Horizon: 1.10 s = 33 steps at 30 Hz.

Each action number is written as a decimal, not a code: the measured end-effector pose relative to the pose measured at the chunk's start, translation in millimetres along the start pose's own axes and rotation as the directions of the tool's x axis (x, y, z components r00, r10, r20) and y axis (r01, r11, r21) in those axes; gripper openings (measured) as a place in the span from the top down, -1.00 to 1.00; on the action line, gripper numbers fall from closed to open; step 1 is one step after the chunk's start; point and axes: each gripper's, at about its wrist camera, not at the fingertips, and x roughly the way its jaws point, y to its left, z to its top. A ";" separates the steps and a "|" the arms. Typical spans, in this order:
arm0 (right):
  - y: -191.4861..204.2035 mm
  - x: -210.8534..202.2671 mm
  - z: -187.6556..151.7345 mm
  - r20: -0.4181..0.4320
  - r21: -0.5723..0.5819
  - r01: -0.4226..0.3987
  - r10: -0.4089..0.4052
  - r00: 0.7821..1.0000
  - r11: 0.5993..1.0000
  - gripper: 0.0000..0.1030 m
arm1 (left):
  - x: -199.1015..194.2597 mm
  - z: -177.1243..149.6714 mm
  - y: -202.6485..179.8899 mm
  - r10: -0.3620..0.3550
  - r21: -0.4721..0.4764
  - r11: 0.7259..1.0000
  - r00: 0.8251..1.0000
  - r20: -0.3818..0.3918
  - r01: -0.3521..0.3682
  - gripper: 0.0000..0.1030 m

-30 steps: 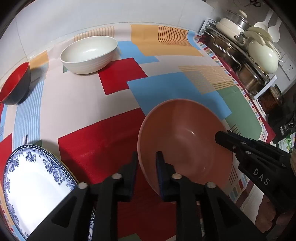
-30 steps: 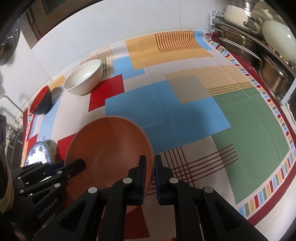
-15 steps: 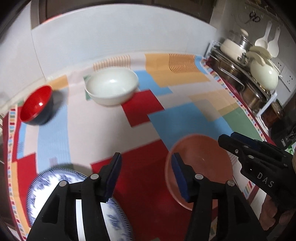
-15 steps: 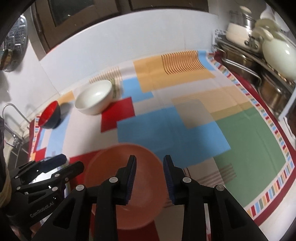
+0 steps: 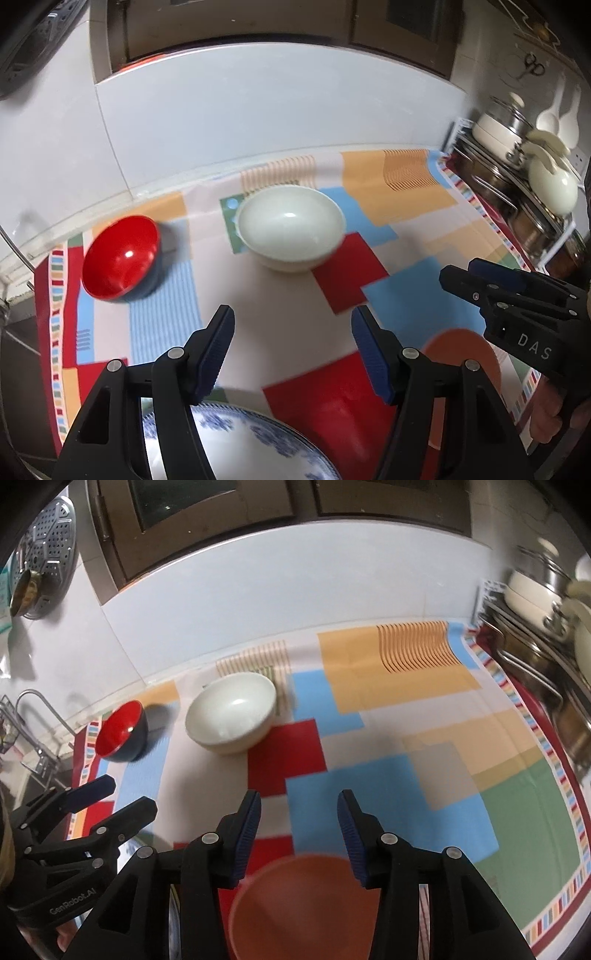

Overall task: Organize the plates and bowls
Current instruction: 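Move both open tools to the rim of the white bowl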

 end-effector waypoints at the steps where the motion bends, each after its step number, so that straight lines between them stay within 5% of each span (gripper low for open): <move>1: 4.1 3.0 5.8 0.003 -0.007 -0.002 0.002 1.000 1.000 0.14 | 1.1 3.1 3.2 0.003 0.000 1.000 1.000 0.005 -0.003 -0.26; 18: 33.5 65.9 65.0 -0.020 -0.056 -0.006 0.005 1.000 0.998 0.14 | 57.3 51.0 48.2 0.052 0.015 0.999 0.999 -0.014 -0.051 -0.26; 33: 30.0 138.3 86.8 -0.159 -0.032 -0.026 0.020 0.987 0.999 0.15 | 129.0 72.3 62.8 0.065 0.017 0.998 0.993 -0.096 -0.064 -0.24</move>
